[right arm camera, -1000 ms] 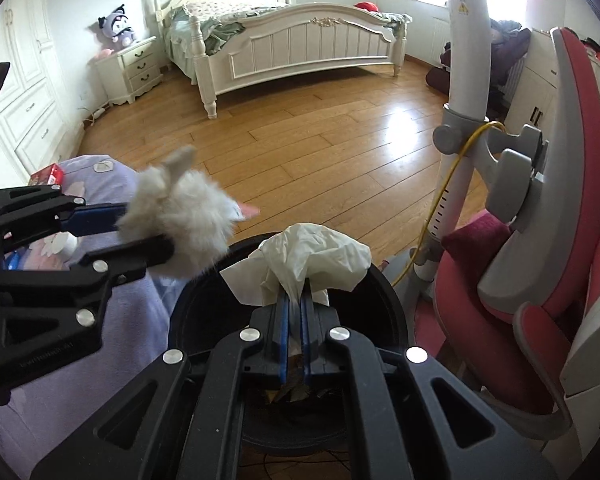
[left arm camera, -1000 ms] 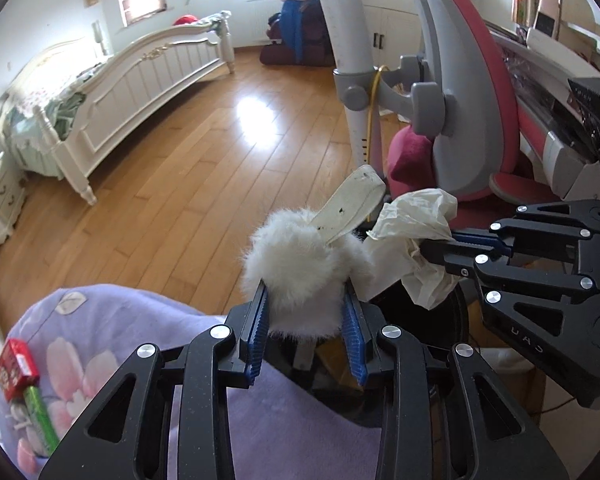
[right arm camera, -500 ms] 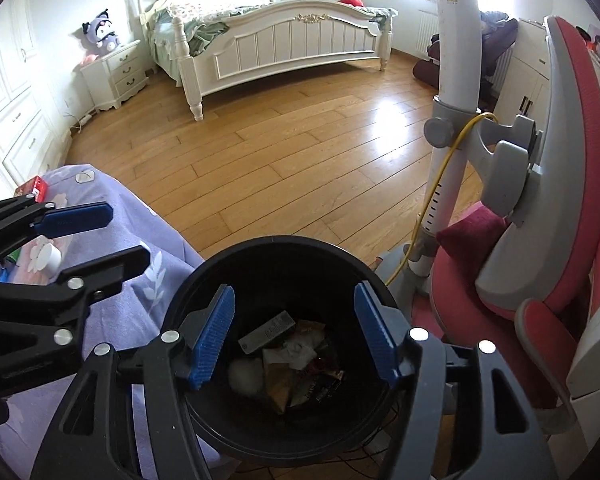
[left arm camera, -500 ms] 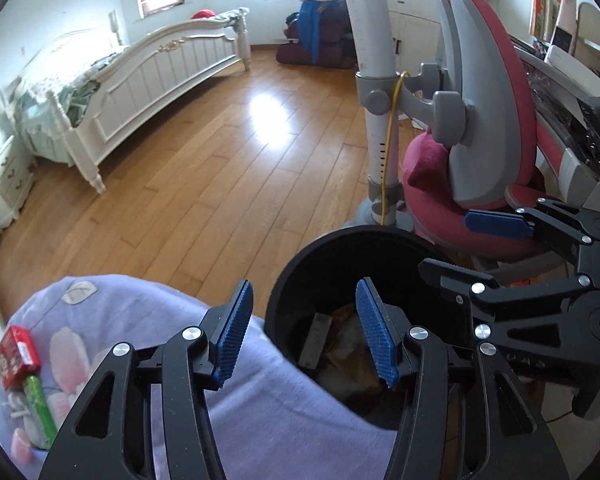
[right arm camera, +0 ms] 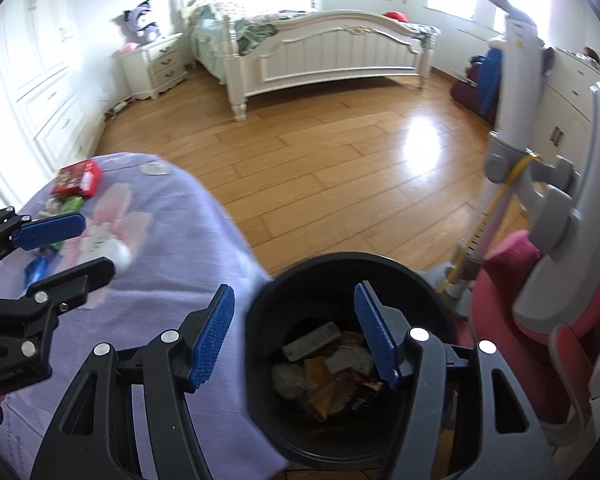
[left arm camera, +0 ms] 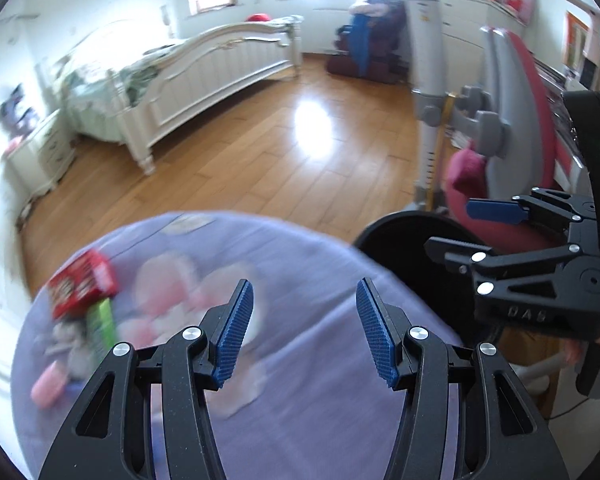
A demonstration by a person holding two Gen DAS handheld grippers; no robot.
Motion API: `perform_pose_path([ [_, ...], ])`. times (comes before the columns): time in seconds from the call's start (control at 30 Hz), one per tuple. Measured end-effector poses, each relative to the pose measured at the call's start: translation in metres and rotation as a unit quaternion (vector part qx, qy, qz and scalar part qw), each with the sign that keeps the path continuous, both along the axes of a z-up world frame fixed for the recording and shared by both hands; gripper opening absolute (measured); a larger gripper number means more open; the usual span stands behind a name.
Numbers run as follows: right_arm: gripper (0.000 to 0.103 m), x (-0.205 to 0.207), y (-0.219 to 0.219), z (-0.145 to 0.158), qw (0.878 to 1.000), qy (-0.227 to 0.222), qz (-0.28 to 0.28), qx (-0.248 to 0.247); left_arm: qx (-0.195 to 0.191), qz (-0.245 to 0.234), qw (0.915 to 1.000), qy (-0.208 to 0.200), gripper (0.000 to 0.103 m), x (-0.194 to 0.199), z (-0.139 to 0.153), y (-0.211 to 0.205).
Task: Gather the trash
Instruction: 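Grasp the blue packet with the left tool while the right tool grasps the green Doublemint gum box, then carry the blue packet and green gum box toward the black bin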
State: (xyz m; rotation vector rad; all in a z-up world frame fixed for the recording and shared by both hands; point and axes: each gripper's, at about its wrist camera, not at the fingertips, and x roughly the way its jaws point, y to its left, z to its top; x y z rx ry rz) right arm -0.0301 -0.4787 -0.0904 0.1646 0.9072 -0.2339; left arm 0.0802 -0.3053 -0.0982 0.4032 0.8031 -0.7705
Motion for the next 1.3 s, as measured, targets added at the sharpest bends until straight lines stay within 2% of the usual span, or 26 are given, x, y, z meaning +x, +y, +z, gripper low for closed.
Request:
perform_pose_path([
  [0.23,0.062,0.033,0.064,-0.001,0.998,-0.002,0.068,0.009,0.027,0.098,0.9947,-0.010,0.054,0.032,-0.008,0.119],
  [0.33,0.062,0.046,0.091,-0.002,0.995,-0.002,0.096,0.014,0.027,0.135,0.9904,0.007,0.054,0.045,-0.015,0.170],
  [0.4,0.062,0.057,0.112,-0.001,0.993,-0.001,0.121,0.019,0.025,0.150,0.9883,0.016,0.054,0.049,-0.019,0.197],
  [0.53,0.062,0.081,0.162,0.003,0.982,-0.003,0.190,0.013,0.028,0.165,0.9856,0.022,0.054,0.048,-0.024,0.226],
  [0.63,0.062,0.109,0.189,-0.001,0.976,0.008,0.216,0.024,0.019,0.172,0.9846,0.023,0.054,0.049,-0.023,0.233],
  [0.8,0.062,0.151,0.210,-0.012,0.977,0.031,0.202,0.066,0.007,0.165,0.9861,0.016,0.054,0.055,-0.019,0.227],
  [0.97,0.063,0.179,0.231,-0.034,0.976,0.069,0.200,0.055,0.005,0.150,0.9886,0.016,0.054,0.065,-0.021,0.221],
  [1.0,0.059,0.181,0.233,-0.037,0.976,0.070,0.203,0.046,0.005,0.143,0.9896,0.017,0.054,0.067,-0.021,0.219],
  [1.07,0.044,0.179,0.236,-0.036,0.974,0.066,0.214,0.027,0.003,0.129,0.9914,0.020,0.054,0.071,-0.023,0.215],
  [1.1,0.033,0.176,0.233,-0.034,0.973,0.064,0.220,0.026,0.004,0.123,0.9921,0.020,0.054,0.072,-0.024,0.213],
  [1.13,0.030,0.174,0.230,-0.034,0.973,0.065,0.221,0.024,0.006,0.111,0.9935,0.023,0.054,0.073,-0.027,0.209],
  [1.3,0.030,0.145,0.201,-0.030,0.974,0.067,0.218,0.017,0.029,0.056,0.9976,0.026,0.054,0.078,-0.040,0.189],
])
